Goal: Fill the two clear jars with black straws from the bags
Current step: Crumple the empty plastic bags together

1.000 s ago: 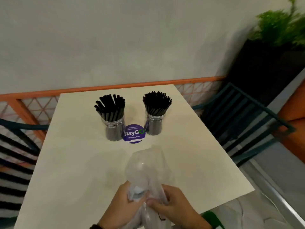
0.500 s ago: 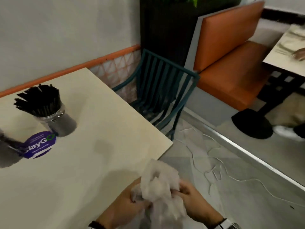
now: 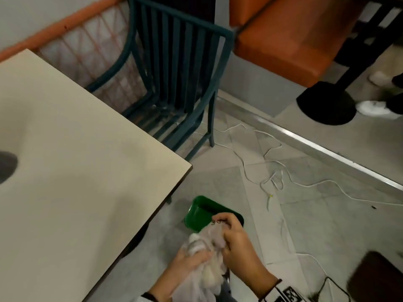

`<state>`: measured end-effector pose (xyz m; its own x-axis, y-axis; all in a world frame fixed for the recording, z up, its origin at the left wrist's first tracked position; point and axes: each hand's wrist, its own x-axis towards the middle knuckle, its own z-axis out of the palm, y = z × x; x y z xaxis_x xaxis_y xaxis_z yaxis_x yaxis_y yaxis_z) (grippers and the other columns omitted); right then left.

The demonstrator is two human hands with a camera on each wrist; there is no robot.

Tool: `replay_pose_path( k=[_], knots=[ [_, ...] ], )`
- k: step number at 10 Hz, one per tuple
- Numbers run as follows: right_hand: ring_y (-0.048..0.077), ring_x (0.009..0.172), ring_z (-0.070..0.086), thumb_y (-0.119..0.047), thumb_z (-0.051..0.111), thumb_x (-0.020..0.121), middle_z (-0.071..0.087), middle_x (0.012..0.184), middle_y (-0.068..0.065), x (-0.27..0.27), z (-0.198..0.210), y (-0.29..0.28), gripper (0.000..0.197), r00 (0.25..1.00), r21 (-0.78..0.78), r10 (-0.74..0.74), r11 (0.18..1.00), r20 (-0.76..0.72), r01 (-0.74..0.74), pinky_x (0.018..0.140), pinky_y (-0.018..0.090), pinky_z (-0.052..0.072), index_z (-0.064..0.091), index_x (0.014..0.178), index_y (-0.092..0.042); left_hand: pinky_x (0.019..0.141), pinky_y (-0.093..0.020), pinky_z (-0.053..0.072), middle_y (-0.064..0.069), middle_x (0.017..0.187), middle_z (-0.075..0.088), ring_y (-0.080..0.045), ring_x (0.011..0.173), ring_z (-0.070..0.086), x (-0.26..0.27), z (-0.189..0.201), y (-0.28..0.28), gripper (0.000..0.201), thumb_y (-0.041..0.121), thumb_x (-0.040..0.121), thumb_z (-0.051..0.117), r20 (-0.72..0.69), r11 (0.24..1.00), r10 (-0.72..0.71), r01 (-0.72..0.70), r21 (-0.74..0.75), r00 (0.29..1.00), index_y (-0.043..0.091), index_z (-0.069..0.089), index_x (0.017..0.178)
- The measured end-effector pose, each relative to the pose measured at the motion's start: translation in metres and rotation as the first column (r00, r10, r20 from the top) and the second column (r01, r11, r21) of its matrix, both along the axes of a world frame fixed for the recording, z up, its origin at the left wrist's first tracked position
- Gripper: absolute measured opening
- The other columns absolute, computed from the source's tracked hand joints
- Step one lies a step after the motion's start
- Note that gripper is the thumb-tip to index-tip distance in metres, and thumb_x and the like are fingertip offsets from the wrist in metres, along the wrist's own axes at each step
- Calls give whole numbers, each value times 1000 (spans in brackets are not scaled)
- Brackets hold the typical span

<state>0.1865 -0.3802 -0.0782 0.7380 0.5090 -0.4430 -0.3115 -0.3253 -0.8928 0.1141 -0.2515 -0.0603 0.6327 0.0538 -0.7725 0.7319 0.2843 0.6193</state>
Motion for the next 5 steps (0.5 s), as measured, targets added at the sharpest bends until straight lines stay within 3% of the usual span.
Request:
replay_pose_path(
  k=[1,2,3,4,5],
  knots=[
    [2,124,37,-41,52,70,35,124,-16,-10,-38,-6,38,971,20,121,993,-207,-119,93,-1,31,48,107,-40,72,-23,46,4,90,54,-14,86,55,6,-31,2,41,25,66,63,-22,989,133,-132,65,991,14,46,101],
    [10,120,53,-44,72,72,52,129,-11,-18,-69,-11,59,885,97,69,995,-460,-27,99,24,46,43,122,-42,81,-25,44,4,100,54,-16,96,55,12,-74,0,45,24,73,62,-45,990,100,-95,105,994,17,43,114],
    [5,99,65,-25,69,80,63,118,-6,-17,-120,-12,45,912,-56,-117,993,-394,104,88,26,54,46,118,-34,81,-26,49,2,105,61,-11,94,59,23,-120,-3,37,25,80,65,-120,998,68,-66,13,990,13,53,113],
    [16,104,64,-13,60,87,60,124,8,1,-171,-12,54,931,-183,-201,972,-306,149,91,37,53,35,133,-26,97,-49,44,-24,118,61,-38,107,57,41,-168,2,57,13,63,63,-309,912,198,-290,-291,930,4,56,119],
    [14,93,65,-15,58,88,65,110,3,18,-226,-12,39,917,-289,-259,942,-304,170,77,21,54,46,125,-19,102,-55,39,-31,127,52,-44,115,51,63,-214,3,58,4,70,56,-304,864,201,-315,-393,931,4,48,127]
  ],
)
